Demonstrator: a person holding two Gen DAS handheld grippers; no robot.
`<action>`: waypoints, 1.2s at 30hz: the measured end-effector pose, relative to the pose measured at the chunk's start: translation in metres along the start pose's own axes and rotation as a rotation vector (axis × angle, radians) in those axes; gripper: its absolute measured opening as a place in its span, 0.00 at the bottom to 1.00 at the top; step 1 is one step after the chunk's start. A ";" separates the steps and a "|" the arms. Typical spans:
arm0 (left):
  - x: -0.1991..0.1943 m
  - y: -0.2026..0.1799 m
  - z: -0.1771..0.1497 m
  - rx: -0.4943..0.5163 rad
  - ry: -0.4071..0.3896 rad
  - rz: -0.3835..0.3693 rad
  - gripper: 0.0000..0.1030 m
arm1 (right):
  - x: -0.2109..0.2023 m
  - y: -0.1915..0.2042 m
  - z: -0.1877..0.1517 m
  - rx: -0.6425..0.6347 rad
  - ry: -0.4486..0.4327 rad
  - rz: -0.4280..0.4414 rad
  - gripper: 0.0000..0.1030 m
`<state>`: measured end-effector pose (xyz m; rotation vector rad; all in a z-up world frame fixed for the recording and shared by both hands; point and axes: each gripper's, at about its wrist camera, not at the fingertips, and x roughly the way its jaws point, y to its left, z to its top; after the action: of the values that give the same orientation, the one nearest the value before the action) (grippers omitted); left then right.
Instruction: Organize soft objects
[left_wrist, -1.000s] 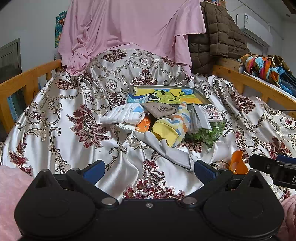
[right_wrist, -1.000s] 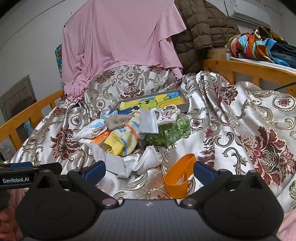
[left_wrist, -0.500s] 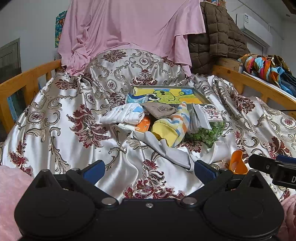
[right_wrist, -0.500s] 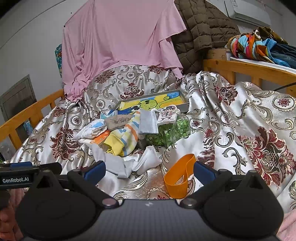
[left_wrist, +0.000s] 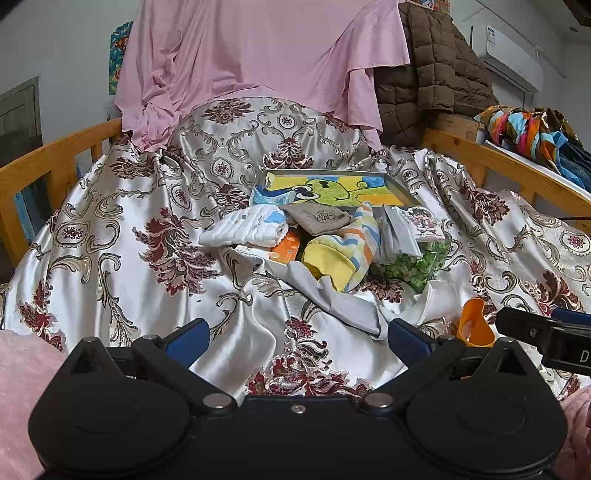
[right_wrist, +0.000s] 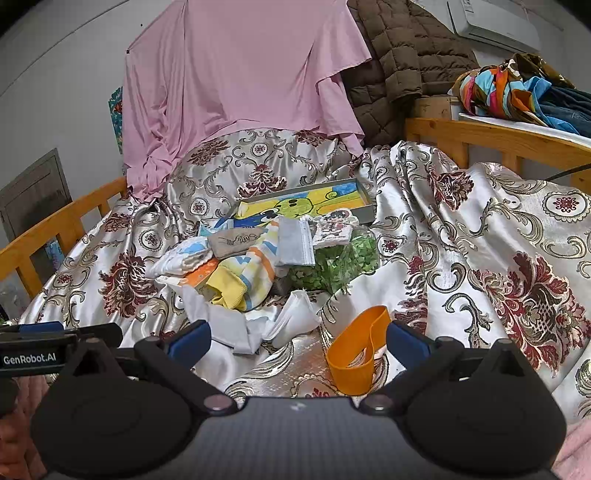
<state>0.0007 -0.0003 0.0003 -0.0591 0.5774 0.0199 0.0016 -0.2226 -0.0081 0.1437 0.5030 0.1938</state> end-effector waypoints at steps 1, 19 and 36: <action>0.001 0.000 0.001 0.002 0.002 -0.001 0.99 | 0.000 0.000 -0.001 0.000 0.003 -0.004 1.00; 0.093 -0.038 0.042 0.330 0.073 -0.409 0.99 | 0.051 -0.024 0.012 0.000 0.251 -0.059 1.00; 0.202 -0.078 0.036 0.295 0.329 -0.668 0.60 | 0.131 -0.034 -0.002 -0.096 0.460 -0.126 0.74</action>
<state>0.1921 -0.0751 -0.0756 0.0353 0.8601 -0.7344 0.1180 -0.2269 -0.0770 -0.0296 0.9563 0.1267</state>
